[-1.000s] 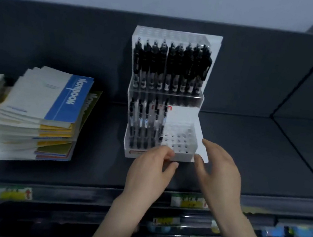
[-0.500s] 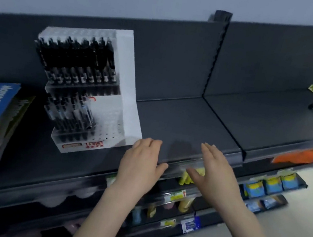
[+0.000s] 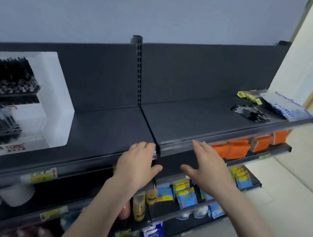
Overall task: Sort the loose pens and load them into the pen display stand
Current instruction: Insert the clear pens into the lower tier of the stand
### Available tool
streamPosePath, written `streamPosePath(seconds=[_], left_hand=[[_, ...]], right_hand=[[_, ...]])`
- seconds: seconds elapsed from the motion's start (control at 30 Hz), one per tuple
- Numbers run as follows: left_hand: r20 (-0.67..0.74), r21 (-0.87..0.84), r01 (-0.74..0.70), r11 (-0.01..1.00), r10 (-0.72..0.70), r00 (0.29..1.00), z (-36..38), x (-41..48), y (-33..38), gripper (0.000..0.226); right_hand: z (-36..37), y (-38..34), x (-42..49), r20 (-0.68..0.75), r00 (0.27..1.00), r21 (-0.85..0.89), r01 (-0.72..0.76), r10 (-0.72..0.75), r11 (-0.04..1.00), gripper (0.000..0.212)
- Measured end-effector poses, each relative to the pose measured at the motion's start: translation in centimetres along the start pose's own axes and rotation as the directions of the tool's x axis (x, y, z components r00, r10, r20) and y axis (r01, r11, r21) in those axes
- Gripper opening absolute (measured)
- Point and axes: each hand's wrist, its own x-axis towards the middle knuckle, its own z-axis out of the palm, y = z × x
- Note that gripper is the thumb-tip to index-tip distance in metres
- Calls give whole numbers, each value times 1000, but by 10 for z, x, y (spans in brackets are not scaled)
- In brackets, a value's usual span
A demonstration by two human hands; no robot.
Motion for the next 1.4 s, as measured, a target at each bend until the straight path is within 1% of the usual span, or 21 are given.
streamPosePath(seconds=[0.23,0.3,0.37,0.47,0.7,0.8,0.9,1.0,1.13,1.23,1.4], left_hand=[[43,40,-69,997,67,997,10,34,73,62],[47,33,-86,996,85,995,14,51,89,61],[57,19,-101,995,99,993,21,70,103,62],[72,-7,-111,994,112,991,39,106,121,65],[63,-108,-126,986,133,989,72,206,163,71],[53,-146,-128,981,137,989,78,245,181,71],[46,-143,-149,979,157,987,81,281,196,70],[35,-122,-160,979,166,986,87,310,207,70],[92,-127,-147,981,159,983,100,334,218,70],[98,-137,-136,981,150,984,107,352,228,69],[83,-145,-48,988,61,995,132,374,248,65]], right_hand=[[-29,72,-4,-22,997,1,-73,73,997,78],[-31,91,1,-24,995,-2,-98,98,995,76],[-31,109,8,-20,992,3,-124,124,992,69],[-29,140,21,3,986,-3,-167,167,986,70],[-42,226,79,25,965,-70,-260,262,963,65],[-52,255,109,3,959,-52,-283,284,958,73],[-54,277,133,-23,950,-14,-313,312,950,73],[-50,298,152,-35,945,1,-326,326,945,72],[-47,324,174,-5,942,33,-336,336,941,73],[-44,344,194,-8,942,68,-334,335,940,74],[-29,382,232,28,964,127,-265,264,956,74]])
